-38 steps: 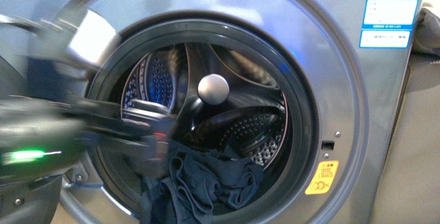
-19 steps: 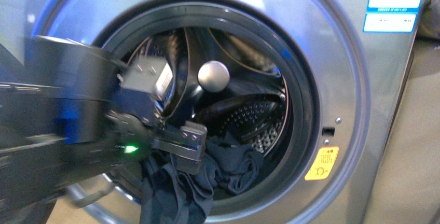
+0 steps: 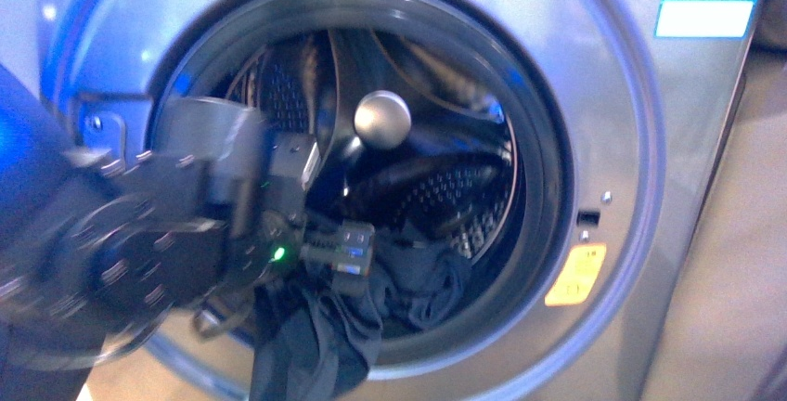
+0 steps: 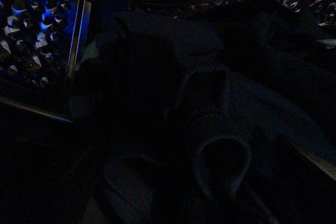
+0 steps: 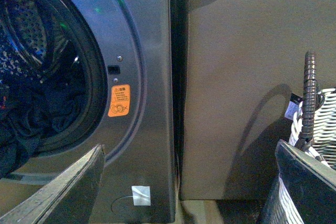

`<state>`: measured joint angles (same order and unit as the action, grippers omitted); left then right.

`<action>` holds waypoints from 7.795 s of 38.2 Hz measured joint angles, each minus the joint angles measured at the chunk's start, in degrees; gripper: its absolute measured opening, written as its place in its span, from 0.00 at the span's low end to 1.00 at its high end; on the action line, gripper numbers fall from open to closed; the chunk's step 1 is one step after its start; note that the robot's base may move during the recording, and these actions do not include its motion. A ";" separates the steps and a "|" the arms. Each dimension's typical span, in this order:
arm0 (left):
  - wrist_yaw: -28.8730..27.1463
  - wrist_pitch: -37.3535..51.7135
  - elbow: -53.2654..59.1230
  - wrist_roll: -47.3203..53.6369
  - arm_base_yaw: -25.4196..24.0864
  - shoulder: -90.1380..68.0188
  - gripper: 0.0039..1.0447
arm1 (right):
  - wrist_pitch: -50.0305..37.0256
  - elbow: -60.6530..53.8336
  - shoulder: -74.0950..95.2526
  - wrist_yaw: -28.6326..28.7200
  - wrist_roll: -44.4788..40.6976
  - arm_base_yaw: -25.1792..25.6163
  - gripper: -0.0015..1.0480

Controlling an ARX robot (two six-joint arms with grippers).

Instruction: Collect clothes from washing machine

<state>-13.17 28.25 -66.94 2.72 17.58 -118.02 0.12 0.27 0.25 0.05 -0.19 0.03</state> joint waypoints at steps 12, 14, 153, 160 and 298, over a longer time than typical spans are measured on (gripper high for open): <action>2.03 -14.36 -6.19 -8.96 0.92 -3.48 0.94 | 0.02 0.00 0.00 0.00 0.00 0.00 0.92; 2.97 -15.52 -6.60 -10.91 1.14 -3.50 0.94 | 0.00 0.00 0.00 0.00 0.00 0.00 0.92; 31.26 -35.32 -37.68 13.64 16.13 33.44 0.06 | 0.00 0.00 0.00 0.00 0.00 0.00 0.92; 30.69 -36.26 -41.11 12.00 17.05 33.53 0.06 | 0.00 0.00 0.00 0.00 0.00 0.00 0.92; 30.34 -36.28 -41.13 11.78 17.09 33.53 0.06 | -51.04 52.81 87.60 1.99 4.50 -25.14 0.22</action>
<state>17.17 -8.03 -108.07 14.50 34.68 -84.49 -50.92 53.08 87.85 2.04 4.32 -25.10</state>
